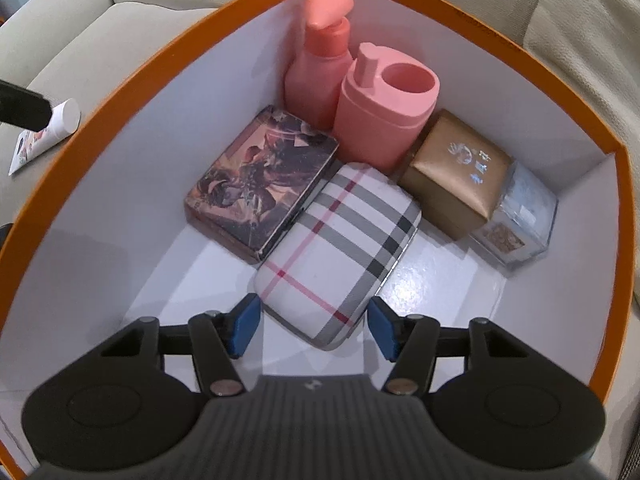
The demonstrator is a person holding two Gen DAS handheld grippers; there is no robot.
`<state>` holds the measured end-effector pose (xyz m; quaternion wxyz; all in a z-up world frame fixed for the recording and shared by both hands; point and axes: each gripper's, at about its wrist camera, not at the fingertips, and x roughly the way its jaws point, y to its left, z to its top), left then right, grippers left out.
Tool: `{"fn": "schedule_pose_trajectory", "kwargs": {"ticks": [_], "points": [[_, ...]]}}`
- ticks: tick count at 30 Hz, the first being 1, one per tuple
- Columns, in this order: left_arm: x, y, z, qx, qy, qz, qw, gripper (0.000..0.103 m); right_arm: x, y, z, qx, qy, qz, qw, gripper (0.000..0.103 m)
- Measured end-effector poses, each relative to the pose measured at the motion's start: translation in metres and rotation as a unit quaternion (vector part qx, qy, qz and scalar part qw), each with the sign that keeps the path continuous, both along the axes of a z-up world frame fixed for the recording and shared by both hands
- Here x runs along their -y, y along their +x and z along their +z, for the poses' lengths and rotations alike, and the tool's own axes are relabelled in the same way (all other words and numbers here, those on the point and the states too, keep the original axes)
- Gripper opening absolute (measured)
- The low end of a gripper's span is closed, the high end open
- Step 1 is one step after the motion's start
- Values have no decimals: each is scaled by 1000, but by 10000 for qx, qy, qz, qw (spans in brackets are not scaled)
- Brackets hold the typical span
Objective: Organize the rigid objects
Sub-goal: 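Withdraw both grippers from the box toward the remaining items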
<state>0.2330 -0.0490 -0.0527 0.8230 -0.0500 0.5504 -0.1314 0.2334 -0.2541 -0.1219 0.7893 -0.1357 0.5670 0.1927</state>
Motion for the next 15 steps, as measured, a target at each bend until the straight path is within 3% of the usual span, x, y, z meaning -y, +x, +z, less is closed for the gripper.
{"fn": "schedule_pose_trajectory", "kwargs": {"ticks": [6, 15], "points": [[-13, -15, 7, 16, -49, -18, 10000, 31, -7, -11, 9, 155, -99, -82, 9998, 60], [-48, -63, 31, 287, -218, 42, 9993, 31, -25, -61, 102, 1208, 991, -755, 9848, 60]]}}
